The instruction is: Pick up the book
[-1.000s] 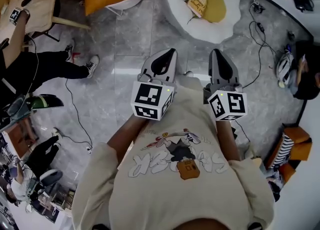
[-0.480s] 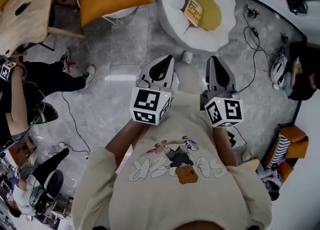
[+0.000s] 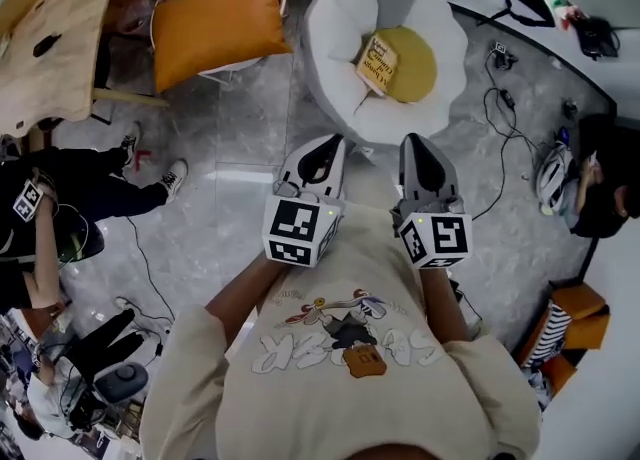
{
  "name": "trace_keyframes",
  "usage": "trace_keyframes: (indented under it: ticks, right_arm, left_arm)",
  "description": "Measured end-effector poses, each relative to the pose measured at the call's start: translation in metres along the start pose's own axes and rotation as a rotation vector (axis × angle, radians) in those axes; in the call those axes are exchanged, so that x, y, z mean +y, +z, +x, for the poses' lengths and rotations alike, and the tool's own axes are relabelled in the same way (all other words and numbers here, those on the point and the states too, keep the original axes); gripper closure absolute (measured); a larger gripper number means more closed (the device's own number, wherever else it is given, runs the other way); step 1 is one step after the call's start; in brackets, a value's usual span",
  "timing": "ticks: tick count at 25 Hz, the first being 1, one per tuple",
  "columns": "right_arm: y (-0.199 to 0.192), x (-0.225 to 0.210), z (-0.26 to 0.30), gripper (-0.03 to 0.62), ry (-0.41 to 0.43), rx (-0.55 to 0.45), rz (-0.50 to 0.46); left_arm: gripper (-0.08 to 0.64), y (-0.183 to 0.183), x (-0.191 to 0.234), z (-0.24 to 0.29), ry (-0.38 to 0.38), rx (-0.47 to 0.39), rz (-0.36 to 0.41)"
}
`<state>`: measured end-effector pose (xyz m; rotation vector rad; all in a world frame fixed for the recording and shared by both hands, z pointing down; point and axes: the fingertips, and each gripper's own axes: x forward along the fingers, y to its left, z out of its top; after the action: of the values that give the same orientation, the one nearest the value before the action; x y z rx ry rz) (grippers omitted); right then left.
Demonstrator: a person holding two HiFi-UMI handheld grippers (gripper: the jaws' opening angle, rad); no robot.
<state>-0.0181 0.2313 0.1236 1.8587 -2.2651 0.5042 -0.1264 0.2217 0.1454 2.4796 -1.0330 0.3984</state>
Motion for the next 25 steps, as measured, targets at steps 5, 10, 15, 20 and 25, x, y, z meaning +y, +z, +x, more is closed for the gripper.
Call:
trace_keyframes:
  ticks: [5,10,15,20,25]
  right_arm:
    - [0.015,-0.055,0.05,0.569,0.038,0.031,-0.025]
    - [0.017,-0.088,0.09,0.569,0.106,0.086,-0.106]
    - [0.013,-0.118,0.133,0.568,0.168,0.112,-0.162]
    - [0.012,-0.144,0.158,0.568,0.201,0.137,-0.187]
    - [-0.013,-0.159,0.178,0.568,0.209,0.201,-0.179]
  left_arm:
    - [0.563,0.021,-0.002,0.072,0.001,0.045,0.003]
    - [0.563,0.033,0.004,0.128,0.022,0.082,0.014]
    - [0.562,0.032,0.014,0.192,0.01,0.128,0.048]
    - [0.561,0.029,0.03,0.231,0.039,0.156,0.015]
    - [0.562,0.014,0.04,0.251,0.038,0.177,0.009]
